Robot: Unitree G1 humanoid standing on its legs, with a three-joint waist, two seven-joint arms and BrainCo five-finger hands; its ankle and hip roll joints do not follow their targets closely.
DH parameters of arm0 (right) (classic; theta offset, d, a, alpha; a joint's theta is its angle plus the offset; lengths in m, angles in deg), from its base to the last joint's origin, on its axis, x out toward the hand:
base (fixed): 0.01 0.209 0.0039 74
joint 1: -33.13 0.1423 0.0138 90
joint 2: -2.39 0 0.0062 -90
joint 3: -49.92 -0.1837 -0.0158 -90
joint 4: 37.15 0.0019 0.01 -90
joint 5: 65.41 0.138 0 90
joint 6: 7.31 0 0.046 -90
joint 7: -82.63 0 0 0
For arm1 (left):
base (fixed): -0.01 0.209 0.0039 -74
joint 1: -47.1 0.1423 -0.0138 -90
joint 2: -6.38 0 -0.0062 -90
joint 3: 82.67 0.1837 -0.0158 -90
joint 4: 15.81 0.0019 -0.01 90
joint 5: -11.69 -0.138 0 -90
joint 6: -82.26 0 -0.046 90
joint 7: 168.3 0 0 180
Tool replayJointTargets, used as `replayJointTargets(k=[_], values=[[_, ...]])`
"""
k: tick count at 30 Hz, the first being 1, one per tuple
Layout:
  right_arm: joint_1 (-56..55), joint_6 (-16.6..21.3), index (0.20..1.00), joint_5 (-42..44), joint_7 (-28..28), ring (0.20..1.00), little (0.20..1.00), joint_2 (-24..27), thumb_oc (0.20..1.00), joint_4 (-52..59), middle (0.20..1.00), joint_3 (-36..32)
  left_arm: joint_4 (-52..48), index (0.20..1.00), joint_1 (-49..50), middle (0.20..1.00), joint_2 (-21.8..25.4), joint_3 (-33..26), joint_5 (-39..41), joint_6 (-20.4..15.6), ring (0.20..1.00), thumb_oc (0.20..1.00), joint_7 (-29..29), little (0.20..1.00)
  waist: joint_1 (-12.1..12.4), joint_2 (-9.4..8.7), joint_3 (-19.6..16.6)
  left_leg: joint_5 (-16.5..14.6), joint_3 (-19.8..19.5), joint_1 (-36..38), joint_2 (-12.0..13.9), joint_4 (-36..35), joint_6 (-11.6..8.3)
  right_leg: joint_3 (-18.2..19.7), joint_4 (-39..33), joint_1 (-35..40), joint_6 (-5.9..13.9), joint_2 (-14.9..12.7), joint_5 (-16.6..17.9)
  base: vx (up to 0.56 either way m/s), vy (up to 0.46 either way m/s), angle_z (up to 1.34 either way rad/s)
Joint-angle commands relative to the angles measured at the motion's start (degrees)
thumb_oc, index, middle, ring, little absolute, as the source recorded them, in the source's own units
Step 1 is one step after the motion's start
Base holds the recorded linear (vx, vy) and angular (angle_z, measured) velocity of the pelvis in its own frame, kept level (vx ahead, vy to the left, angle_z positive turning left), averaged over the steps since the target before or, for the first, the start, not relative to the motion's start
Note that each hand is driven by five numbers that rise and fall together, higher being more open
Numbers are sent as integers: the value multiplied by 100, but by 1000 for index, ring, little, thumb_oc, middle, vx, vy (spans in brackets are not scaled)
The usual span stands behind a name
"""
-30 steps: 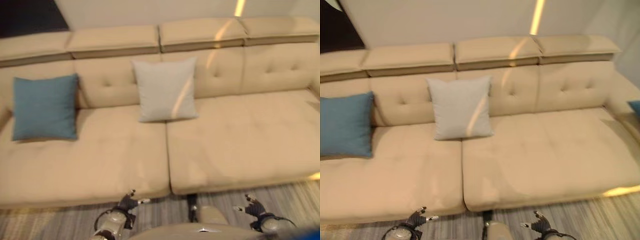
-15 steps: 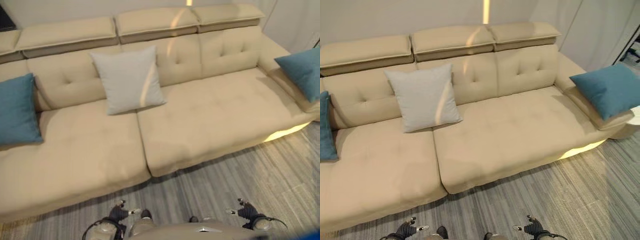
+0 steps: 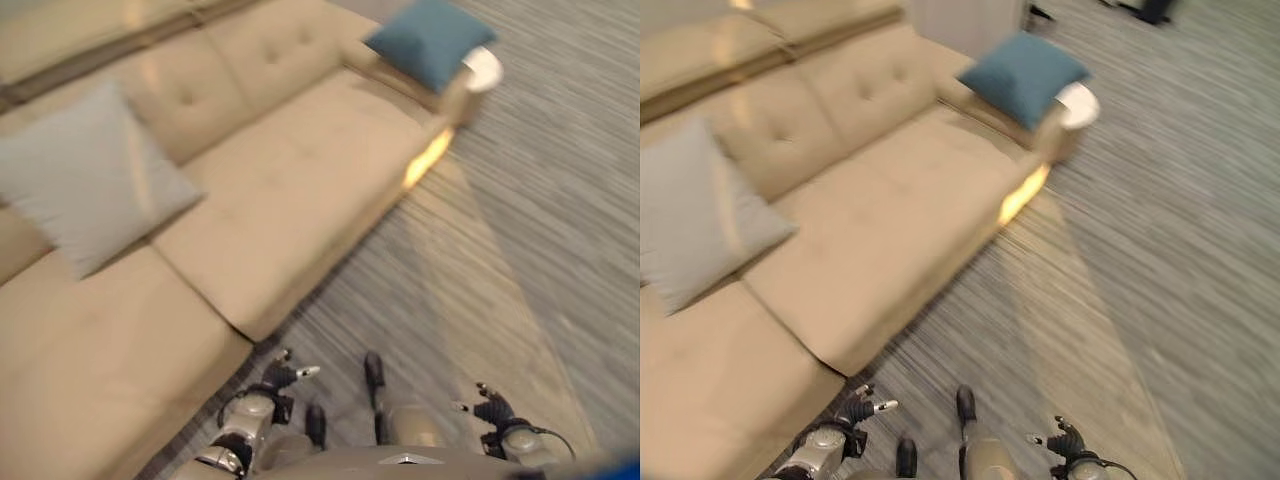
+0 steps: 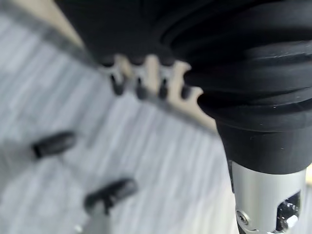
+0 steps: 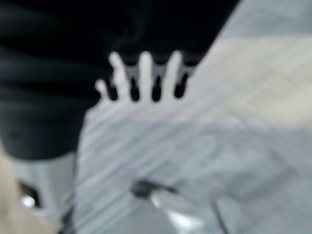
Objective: Pick up all the scattered cushions and arrange them neatly on the sofa.
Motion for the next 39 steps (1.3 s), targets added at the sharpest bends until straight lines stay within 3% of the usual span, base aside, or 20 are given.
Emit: replayJointTargets(k=[1, 6, 11, 12, 15, 17, 18, 19, 20, 23, 25, 26, 27, 28, 29, 32, 34, 35, 38, 39], values=[[104, 58, 1000, 128, -77, 1000, 1000, 152, 1000, -82, 1000, 246, -17, 1000, 314, 1000, 327, -163, -247, -40, 1000, 1000, -22, 1000, 463, 5, -131, -445, 136, -96, 513, 469, -628, -1286, 148, 910, -290, -155, -318, -209, 138, -139], [86, 56, 1000, 197, -81, 1000, 1000, 47, 1000, -388, 1000, 218, -40, 1000, 479, 1000, 260, -290, -115, -25, 1000, 1000, 30, 1000, 629, 47, -362, -352, 783, 59, 528, 429, -592, -1556, 574, 1465, -363, -10, -754, -51, 2, -96], [24, 82, 1000, 259, -121, 1000, 1000, 125, 1000, -393, 1000, 258, 19, 1000, 391, 1000, 98, -68, -237, -53, 1000, 1000, 42, 1000, 462, 123, -396, -466, 830, 171, 641, 688, -709, -1177, 86, 1656, -518, 283, -852, 99, -228, -30], [-22, 116, 1000, 343, -120, 1000, 1000, 179, 1000, -351, 1000, 255, -25, 1000, 318, 1000, 55, 103, -273, -60, 1000, 1000, 48, 1000, 374, 80, -260, -548, 844, -144, 848, 1597, -838, -1078, -14, 1782, -635, 334, -914, 40, -236, -25], [-76, 138, 1000, 384, -158, 1000, 1000, 260, 1000, -220, 1000, 264, -1, 1000, 242, 1000, 4, 216, -303, -58, 1000, 1000, 21, 1000, 350, 34, -142, -310, 773, -608, 1079, 2486, -1006, -1073, -173, 2007, -768, 380, -987, 101, -209, 14], [-74, 126, 1000, 350, -173, 1000, 1000, 334, 1000, -98, 1000, 287, 48, 1000, 271, 1000, -30, 207, -336, -44, 1000, 1000, -1, 1000, 395, 36, -182, -426, 705, -825, 881, 2015, -862, -1003, -344, 2136, -732, 409, -1016, 259, -37, 11], [-61, 122, 1000, 327, -181, 1000, 1000, 342, 1000, -103, 1000, 300, 62, 1000, 284, 1000, -39, 206, -358, -44, 1000, 1000, -4, 1000, 431, 40, -197, -341, 644, -924, 810, 1827, -843, -970, -368, 2178, -721, 431, -1037, 384, 16, 17], [-9, 132, 1000, 323, -220, 1000, 1000, 355, 1000, -55, 1000, 310, 71, 1000, 269, 1000, -27, 198, -360, -51, 1000, 1000, -23, 1000, 554, 71, -217, 91, 468, -1189, 767, 1206, -942, -920, -456, 2302, -673, 533, -1092, 315, 15, -7], [10, 131, 1000, 338, -225, 1000, 1000, 344, 1000, -43, 1000, 311, 85, 1000, 256, 1000, -16, 191, -352, -51, 1000, 1000, -25, 1000, 590, 80, -213, 228, 451, -1246, 782, 1021, -982, -884, -481, 2354, -655, 567, -1125, 555, 68, -50], [-3, 114, 1000, 231, -167, 1000, 1000, 294, 1000, -42, 1000, 368, 116, 1000, 326, 1000, 9, 129, -349, -19, 1000, 1000, -30, 1000, 674, 82, -363, 248, 511, -1132, 745, 794, -873, -777, -224, 2537, -619, 577, -1373, 438, 101, -50], [68, 121, 1000, 165, -113, 1000, 1000, 270, 1000, -3, 1000, 384, 46, 1000, 334, 1000, 57, 158, -360, -4, 1000, 1000, -10, 1000, 732, 11, -402, 11, 592, -934, 587, 883, -663, -719, 917, 2279, -383, 376, -1262, 387, 186, -29], [150, 114, 1000, 115, -104, 1000, 1000, 291, 1000, 80, 1000, 421, -158, 1000, 323, 1000, 92, 192, -346, -9, 1000, 1000, -12, 1000, 678, 13, -288, -203, 617, -712, 506, 929, -488, -690, 1942, 1821, -115, 165, -858, 269, 180, -45], [220, 119, 1000, 109, -97, 1000, 1000, 287, 1000, 147, 1000, 443, -261, 1000, 282, 1000, 139, 245, -383, -11, 1000, 1000, -39, 1000, 662, 30, -223, -305, 657, -607, 486, 967, -394, -713, 2417, 1546, -3, 77, -526, 273, 152, -42], [237, 119, 1000, 99, -104, 1000, 1000, 280, 1000, 221, 1000, 438, -353, 1000, 295, 1000, 167, 252, -364, -17, 1000, 1000, -47, 1000, 651, 55, -176, -385, 658, -476, 453, 973, -327, -787, 2732, 1378, 32, -37, -421, 330, 88, -32], [281, 130, 1000, 77, -85, 1000, 1000, 294, 1000, 325, 1000, 493, -504, 1000, 301, 1000, 183, 269, -293, -45, 1000, 1000, -65, 1000, 618, 147, -106, -484, 563, -160, 399, 834, -281, -907, 2785, 986, -91, -111, -478, 375, 45, -7], [398, 131, 1000, 87, -95, 1000, 1000, 364, 1000, 383, 1000, 570, -505, 1000, 267, 1000, 147, 281, -257, -72, 1000, 1000, -63, 1000, 523, 224, -64, -594, 335, 166, 330, 621, -324, -841, 1936, 617, -292, 70, -741, 355, -74, -2], [438, 144, 1000, 108, -128, 1000, 1000, 395, 1000, 494, 1000, 586, -424, 1000, 181, 1000, 105, 278, -267, -87, 1000, 1000, -60, 1000, 417, 195, -37, -711, 165, 359, 243, 536, -387, -679, 715, 400, -280, 83, -485, 470, -208, 57], [430, 122, 1000, 75, -110, 1000, 1000, 419, 1000, 556, 1000, 584, -366, 1000, 117, 1000, 89, 250, -266, -113, 1000, 1000, -71, 1000, 279, 174, -34, -848, -27, 578, 203, 430, -451, -262, 16, 191, -169, 77, -258, 467, -207, 61], [355, 113, 1000, 45, -79, 1000, 1000, 436, 1000, 636, 1000, 574, -315, 1000, 95, 1000, 53, 277, -316, -147, 1000, 1000, -50, 1000, 193, 139, -56, -1090, -165, 774, 139, 492, -479, 56, -141, 313, -144, 112, -149, 456, -208, 55], [259, 149, 1000, 38, -44, 1000, 1000, 516, 1000, 638, 1000, 569, -237, 1000, 134, 1000, -49, 340, -329, -166, 1000, 1000, -25, 1000, 93, 139, -95, -1254, -300, 866, 129, 939, -554, 219, 71, 436, -223, 192, -99, 397, -258, 50]])
